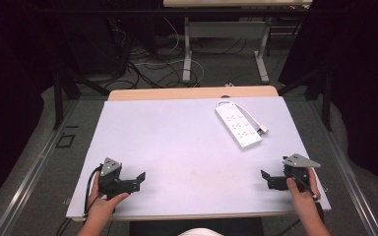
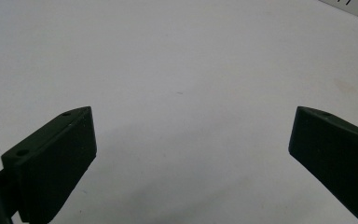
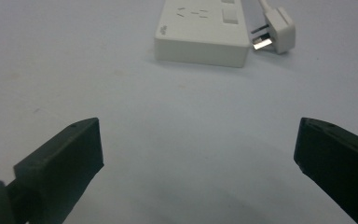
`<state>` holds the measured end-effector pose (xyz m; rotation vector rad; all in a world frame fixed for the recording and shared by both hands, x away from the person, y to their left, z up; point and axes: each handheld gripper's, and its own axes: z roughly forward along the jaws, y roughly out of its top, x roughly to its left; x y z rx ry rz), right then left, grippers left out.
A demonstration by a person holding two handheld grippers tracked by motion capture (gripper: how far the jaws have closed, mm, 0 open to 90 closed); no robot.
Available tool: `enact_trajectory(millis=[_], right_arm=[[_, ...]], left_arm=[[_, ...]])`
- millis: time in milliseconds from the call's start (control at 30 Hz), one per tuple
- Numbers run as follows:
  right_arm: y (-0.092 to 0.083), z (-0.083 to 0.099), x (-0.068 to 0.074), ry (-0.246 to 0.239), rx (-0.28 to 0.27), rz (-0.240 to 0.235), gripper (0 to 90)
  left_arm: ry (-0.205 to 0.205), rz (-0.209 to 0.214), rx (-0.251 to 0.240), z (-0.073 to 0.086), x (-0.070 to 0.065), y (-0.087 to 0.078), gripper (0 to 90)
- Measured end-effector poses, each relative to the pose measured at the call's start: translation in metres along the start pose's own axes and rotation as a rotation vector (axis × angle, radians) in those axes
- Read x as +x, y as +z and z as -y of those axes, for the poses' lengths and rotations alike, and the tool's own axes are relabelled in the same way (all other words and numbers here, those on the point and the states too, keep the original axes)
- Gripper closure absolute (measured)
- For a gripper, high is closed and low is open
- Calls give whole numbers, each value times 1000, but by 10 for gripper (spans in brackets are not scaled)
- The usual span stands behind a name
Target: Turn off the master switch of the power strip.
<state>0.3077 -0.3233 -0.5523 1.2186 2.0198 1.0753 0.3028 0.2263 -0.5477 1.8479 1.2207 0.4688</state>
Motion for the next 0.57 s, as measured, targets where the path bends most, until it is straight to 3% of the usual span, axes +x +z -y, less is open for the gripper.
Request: enact_trajectory(millis=[300,567], right_arm=[[-2,13,-18,110,3,18,0],[-4,14,-21,134,-6,16,0]], left_arm=[[3,-1,-1,0,1,1,8],[1,-3,4,0,2,0,8]])
